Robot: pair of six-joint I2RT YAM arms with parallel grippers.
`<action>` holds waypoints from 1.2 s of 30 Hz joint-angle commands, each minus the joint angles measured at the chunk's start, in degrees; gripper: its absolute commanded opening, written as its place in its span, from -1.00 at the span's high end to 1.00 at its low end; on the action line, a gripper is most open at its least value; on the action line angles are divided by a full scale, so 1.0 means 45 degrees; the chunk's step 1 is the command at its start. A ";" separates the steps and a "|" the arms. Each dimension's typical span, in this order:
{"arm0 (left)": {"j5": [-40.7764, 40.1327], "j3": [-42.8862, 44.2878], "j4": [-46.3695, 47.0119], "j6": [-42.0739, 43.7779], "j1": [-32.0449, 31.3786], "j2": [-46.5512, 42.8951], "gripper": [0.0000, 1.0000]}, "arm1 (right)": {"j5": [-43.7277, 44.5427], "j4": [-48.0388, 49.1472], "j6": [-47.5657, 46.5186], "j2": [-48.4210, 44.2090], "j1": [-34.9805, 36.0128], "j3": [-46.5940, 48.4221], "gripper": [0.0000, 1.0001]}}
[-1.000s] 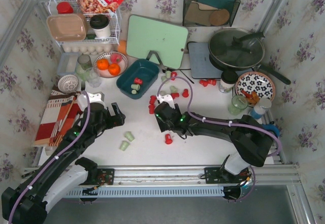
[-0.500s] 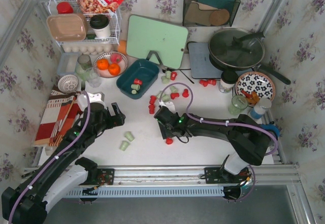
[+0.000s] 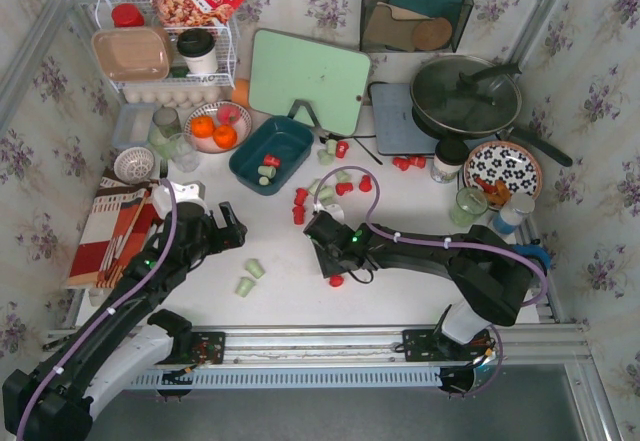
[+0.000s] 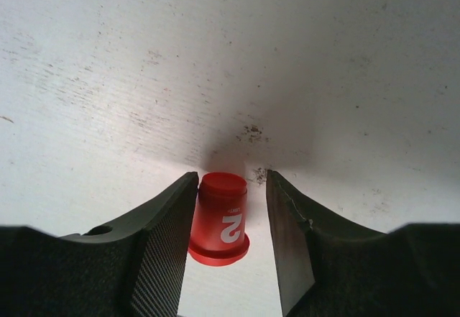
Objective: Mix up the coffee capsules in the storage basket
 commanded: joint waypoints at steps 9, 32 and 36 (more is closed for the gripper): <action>-0.0028 0.0059 -0.0028 -0.0027 0.0006 -0.0047 -0.98 | -0.0506 -0.0568 -0.0009 0.0162 0.0176 0.0066 0.07; 0.0081 0.0039 0.0140 -0.0047 0.0005 0.0242 -0.98 | 0.0812 0.5545 -0.3977 0.1627 -0.0640 0.3518 0.72; -0.0066 0.0093 0.0034 -0.0001 0.0006 0.0205 -0.98 | 0.0192 0.7189 -0.4704 0.3533 -0.1314 0.5804 0.73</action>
